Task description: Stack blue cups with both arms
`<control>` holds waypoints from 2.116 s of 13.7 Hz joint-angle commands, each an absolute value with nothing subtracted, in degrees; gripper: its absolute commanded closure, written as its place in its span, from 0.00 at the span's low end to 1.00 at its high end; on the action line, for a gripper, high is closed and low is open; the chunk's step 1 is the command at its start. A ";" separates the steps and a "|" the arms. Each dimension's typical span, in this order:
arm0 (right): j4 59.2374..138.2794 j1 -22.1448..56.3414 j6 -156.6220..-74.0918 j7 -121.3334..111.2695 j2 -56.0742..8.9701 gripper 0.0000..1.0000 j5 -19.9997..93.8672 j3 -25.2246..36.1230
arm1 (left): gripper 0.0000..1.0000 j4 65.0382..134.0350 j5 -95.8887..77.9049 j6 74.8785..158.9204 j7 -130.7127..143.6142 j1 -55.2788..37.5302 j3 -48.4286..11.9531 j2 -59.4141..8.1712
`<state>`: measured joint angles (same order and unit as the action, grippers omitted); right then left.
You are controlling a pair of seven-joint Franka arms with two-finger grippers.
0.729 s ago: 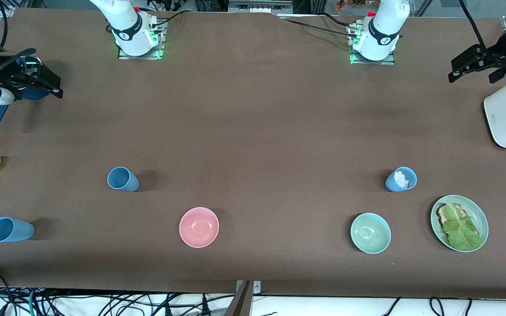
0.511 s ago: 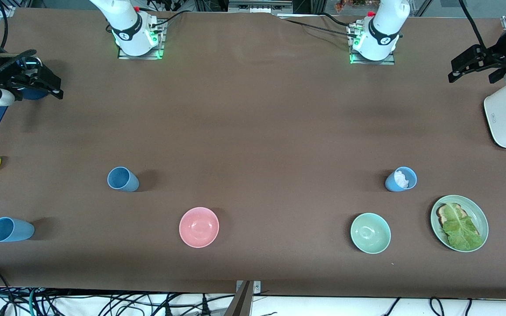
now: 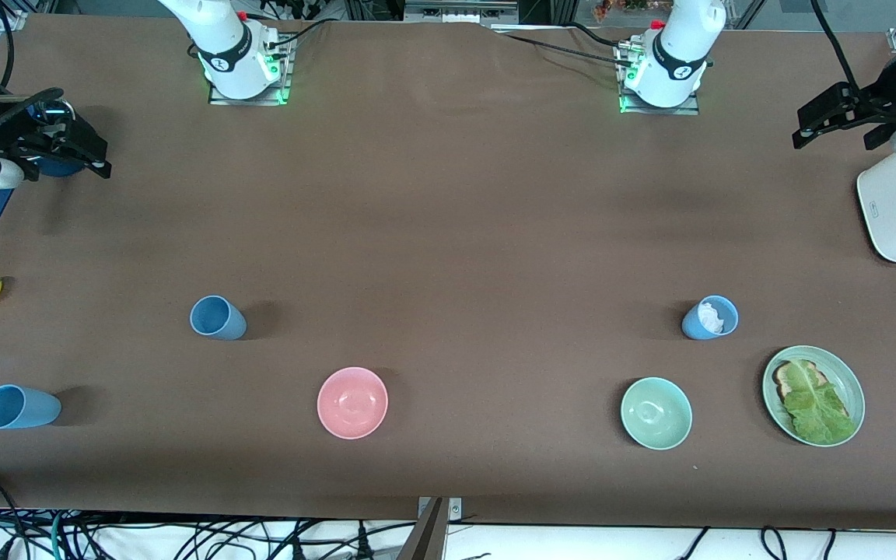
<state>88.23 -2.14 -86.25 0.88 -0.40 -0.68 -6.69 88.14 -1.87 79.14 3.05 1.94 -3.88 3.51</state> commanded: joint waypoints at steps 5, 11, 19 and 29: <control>87.19 -2.37 -85.52 0.88 -0.97 0.00 -0.88 -6.94 | 0.00 86.22 -2.37 78.31 2.90 2.29 -3.78 2.29; 86.92 -2.55 -85.52 0.70 -0.88 0.00 -0.53 -6.77 | 0.00 86.22 -2.37 78.31 2.90 2.37 -3.87 2.29; 86.93 -2.81 -85.52 0.70 -1.32 0.00 -0.97 -6.59 | 0.00 86.22 -2.37 78.31 2.90 2.46 -3.78 2.20; 87.28 -2.20 -85.25 1.41 -1.41 0.00 -3.08 -7.03 | 0.00 86.22 -2.37 78.31 2.90 2.37 -3.78 2.20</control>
